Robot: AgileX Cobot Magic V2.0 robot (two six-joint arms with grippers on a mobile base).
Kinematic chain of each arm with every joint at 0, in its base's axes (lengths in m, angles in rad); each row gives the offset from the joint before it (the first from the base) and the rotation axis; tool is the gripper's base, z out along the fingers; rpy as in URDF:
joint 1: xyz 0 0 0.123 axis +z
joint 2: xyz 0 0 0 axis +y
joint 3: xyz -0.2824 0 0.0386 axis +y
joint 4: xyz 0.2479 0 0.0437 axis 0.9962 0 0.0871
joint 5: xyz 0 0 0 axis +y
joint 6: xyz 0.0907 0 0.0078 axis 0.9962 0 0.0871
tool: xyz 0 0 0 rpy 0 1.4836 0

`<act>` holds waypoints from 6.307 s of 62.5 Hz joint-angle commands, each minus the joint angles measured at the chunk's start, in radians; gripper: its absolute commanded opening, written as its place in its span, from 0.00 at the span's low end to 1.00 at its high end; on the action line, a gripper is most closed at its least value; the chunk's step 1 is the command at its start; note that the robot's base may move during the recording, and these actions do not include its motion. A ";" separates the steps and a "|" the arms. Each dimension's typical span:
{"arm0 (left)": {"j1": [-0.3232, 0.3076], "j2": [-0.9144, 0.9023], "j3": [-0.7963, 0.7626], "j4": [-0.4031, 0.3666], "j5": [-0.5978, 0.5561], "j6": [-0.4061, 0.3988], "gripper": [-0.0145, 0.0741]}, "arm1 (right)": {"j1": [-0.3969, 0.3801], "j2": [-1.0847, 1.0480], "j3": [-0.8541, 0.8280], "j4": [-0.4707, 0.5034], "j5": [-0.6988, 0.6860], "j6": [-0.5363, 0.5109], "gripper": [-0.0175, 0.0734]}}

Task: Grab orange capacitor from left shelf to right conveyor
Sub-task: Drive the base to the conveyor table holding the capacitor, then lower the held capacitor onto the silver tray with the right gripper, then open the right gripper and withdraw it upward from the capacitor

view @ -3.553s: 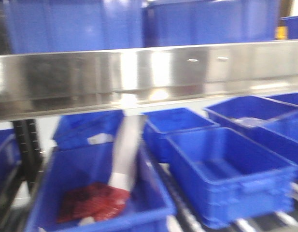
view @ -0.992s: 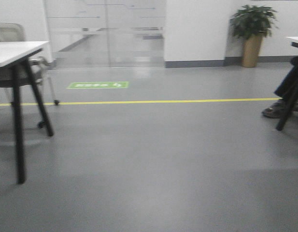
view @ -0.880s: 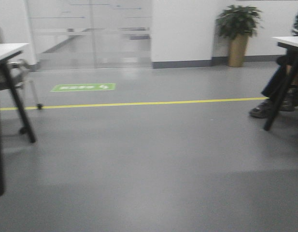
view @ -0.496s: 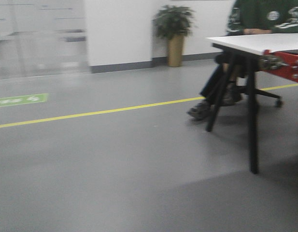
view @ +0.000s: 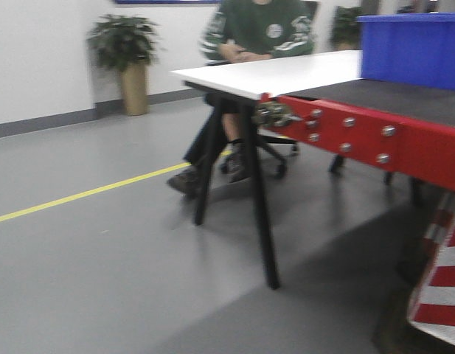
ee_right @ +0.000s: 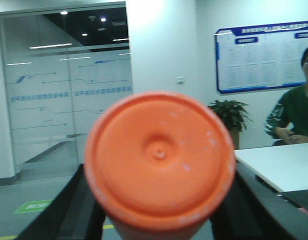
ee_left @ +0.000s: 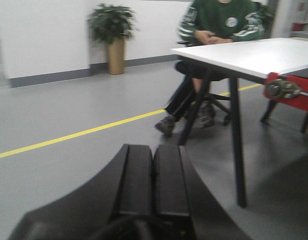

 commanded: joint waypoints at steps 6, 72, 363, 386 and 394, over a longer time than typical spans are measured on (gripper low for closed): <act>0.000 -0.008 0.022 -0.003 -0.090 0.000 0.02 | 0.002 0.017 -0.026 -0.014 -0.086 -0.004 0.25; 0.000 -0.008 0.022 -0.003 -0.090 0.000 0.02 | 0.002 0.017 -0.026 -0.014 -0.086 -0.004 0.25; 0.000 -0.008 0.022 -0.003 -0.090 0.000 0.02 | -0.047 0.953 -0.029 0.175 -0.992 -0.160 0.25; 0.000 -0.008 0.022 -0.003 -0.090 0.000 0.02 | -0.102 0.942 -0.029 0.222 -0.995 -0.310 0.25; 0.000 -0.008 0.022 -0.003 -0.090 0.000 0.02 | -0.252 0.891 -0.029 0.336 -0.909 -0.329 0.25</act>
